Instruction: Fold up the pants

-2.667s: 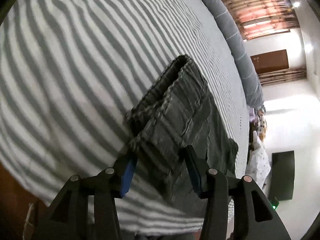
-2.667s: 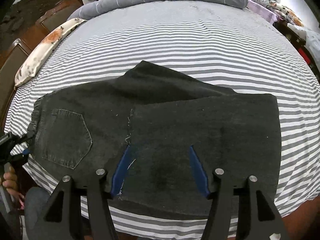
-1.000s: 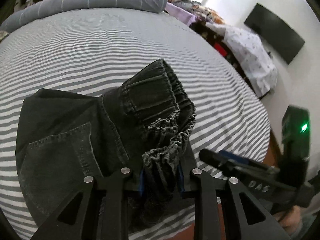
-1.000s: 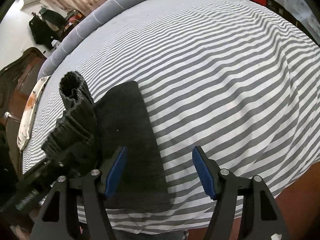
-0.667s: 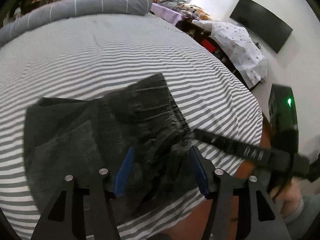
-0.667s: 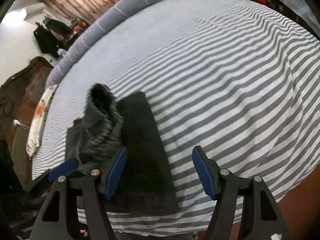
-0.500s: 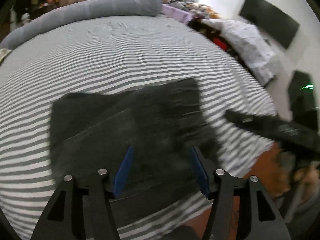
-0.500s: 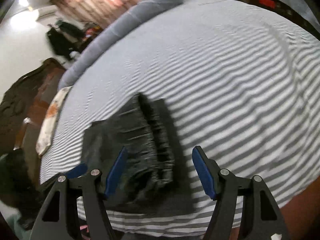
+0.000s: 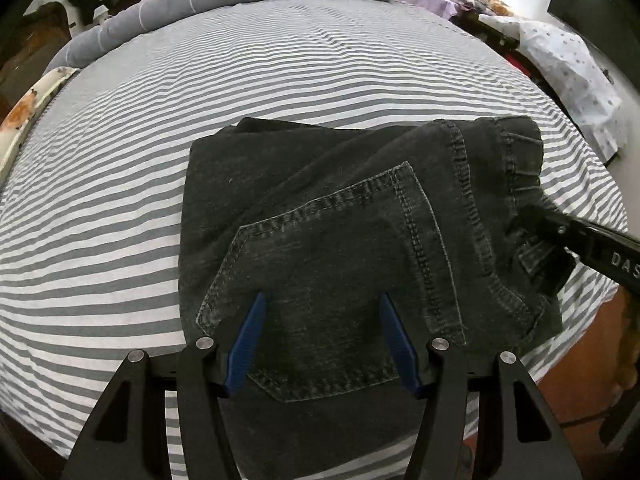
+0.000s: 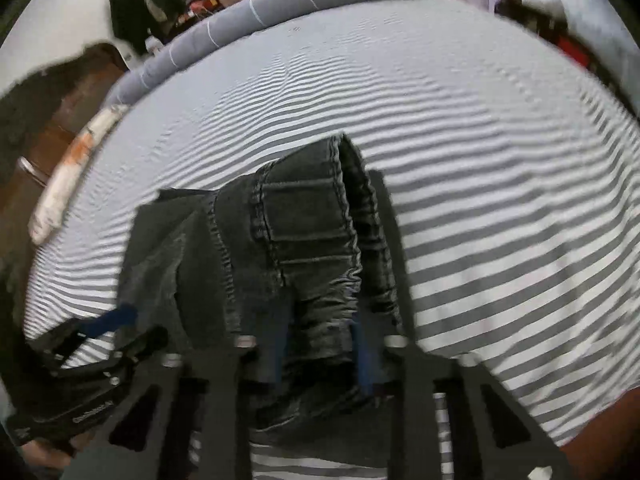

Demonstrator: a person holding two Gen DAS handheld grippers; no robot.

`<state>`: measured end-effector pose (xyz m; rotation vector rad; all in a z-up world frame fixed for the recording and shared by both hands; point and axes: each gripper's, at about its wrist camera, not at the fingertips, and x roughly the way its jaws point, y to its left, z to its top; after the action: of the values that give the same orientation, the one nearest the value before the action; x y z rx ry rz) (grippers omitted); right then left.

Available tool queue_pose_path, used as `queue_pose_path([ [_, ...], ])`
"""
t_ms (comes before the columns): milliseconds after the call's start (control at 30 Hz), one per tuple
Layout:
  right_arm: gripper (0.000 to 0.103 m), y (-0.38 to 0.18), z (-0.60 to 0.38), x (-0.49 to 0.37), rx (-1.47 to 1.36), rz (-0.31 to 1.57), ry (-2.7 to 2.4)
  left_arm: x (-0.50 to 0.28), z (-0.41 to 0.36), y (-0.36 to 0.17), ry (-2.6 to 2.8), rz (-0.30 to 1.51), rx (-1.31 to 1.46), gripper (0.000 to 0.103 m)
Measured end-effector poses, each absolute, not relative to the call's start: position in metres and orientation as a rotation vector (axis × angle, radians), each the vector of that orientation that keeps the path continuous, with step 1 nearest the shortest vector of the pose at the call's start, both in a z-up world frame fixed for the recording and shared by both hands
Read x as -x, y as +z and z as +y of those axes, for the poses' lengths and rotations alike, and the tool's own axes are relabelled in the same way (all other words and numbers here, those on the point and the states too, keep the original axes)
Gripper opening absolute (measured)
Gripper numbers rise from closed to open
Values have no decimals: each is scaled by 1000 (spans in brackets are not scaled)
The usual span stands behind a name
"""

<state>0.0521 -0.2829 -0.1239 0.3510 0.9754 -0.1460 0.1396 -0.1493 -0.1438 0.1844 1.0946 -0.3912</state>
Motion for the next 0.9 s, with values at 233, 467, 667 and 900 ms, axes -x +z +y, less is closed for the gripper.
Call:
queue_pose_path([
  [233,11,-99,-262,-28,-227,928,-199,-141,-150,-136,-396,1080,-173,60],
  [467,11,-102,-273,-17,-300,939,-224,-138,-145,-130,-396,1064,-194,60],
  [667,11,-116,-279,-16,-327,975,-240,-140,-149,-135,-374,1082,-220,60],
  [900,13,-143,-292,-33,-359,1034,-248,-141,-151,-153,-357,1096,-276,60],
])
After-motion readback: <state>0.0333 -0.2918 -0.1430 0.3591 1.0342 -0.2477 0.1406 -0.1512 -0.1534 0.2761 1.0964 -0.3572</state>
